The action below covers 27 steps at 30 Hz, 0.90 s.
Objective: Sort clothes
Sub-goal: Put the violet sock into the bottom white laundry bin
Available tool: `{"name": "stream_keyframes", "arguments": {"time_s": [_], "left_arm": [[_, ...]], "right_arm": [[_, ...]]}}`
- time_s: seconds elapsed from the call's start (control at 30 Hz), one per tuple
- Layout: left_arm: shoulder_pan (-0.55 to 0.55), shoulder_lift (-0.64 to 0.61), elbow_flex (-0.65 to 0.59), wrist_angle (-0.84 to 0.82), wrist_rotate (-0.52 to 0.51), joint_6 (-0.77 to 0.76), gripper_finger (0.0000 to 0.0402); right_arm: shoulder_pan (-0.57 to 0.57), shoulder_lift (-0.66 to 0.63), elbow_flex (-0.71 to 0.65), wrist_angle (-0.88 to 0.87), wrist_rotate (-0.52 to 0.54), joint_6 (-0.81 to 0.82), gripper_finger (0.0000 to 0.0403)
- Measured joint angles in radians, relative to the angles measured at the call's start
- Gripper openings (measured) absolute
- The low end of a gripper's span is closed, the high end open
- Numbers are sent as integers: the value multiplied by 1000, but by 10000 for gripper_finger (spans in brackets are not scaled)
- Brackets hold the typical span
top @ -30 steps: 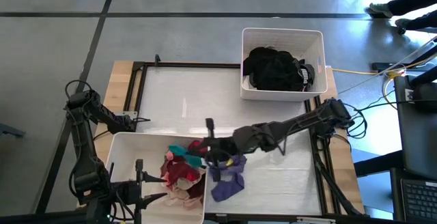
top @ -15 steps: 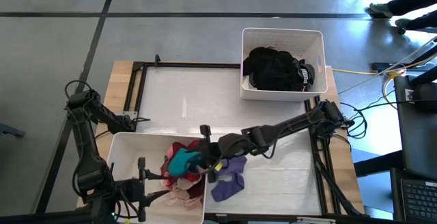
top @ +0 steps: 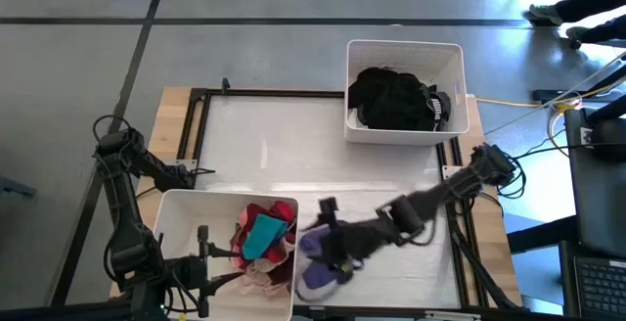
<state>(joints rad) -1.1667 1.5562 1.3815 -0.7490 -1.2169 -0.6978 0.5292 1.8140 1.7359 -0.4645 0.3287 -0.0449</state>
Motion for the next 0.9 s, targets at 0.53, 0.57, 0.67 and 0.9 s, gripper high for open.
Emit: {"name": "stream_keyframes", "arguments": {"time_s": [0.53,0.57,0.67,0.9], "left_arm": [[1,0,0,0,0,-1,169],[1,0,0,0,0,-1,169],[1,0,0,0,0,-1,169],[1,0,0,-1,0,-1,169]], "right_arm": [[89,-3,-237,-157,101,251,275],[82,-3,-273,-115,99,252,275],[60,-3,-377,37,79,255,275],[10,-3,-587,393,2,258,275]]}}
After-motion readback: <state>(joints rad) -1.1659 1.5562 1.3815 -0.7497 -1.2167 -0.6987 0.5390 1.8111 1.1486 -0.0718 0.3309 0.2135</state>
